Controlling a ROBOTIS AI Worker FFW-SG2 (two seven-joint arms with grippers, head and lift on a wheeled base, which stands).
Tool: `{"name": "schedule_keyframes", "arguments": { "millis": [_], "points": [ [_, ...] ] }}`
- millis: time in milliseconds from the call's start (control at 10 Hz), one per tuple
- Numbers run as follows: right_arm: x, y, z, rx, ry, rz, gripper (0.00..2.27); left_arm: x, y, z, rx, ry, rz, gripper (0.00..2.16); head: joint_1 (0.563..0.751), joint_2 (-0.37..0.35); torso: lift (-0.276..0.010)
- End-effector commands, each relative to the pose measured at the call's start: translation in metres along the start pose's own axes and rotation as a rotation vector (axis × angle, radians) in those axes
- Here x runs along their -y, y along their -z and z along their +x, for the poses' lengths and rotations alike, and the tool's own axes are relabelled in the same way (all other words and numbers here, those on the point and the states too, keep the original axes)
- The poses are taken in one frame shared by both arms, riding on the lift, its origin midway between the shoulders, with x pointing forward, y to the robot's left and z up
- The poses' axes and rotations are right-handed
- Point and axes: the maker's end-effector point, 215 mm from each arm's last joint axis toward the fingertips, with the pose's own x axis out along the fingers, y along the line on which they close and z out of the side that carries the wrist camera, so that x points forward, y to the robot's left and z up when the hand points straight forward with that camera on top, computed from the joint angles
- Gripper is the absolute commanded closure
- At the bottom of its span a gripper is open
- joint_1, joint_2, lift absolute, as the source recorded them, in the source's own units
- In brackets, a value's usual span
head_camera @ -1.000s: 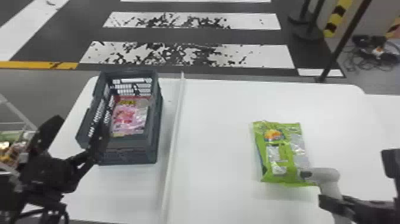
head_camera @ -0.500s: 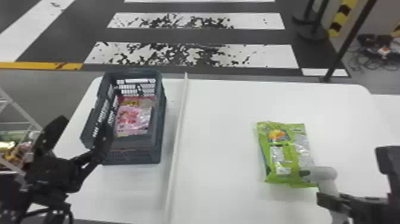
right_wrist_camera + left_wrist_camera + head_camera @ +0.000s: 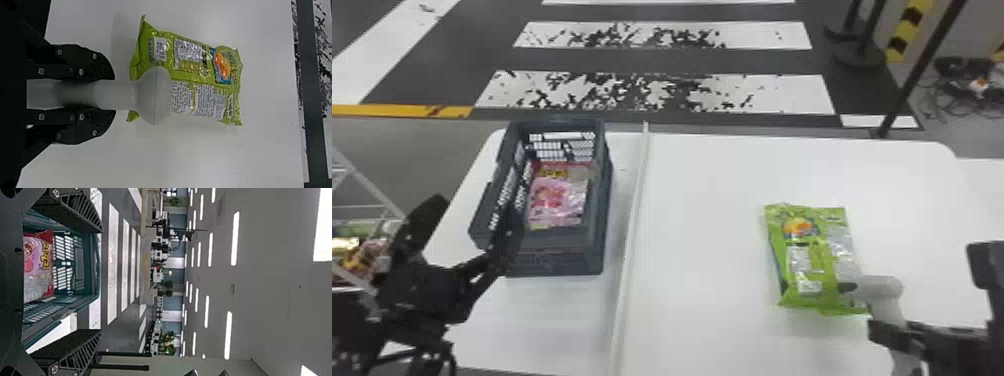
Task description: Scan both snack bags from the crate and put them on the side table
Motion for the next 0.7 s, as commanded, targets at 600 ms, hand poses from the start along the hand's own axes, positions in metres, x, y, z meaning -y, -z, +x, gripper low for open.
{"name": "schedule_keyframes", "arguments": {
  "millis": [600],
  "points": [
    [0.116, -0.098, 0.039, 0.165, 0.157, -0.001, 2.25, 0.000, -0.002, -0.002, 0.000, 0.000, 0.003, 0.10, 0.695, -0.068, -0.087]
  ]
}}
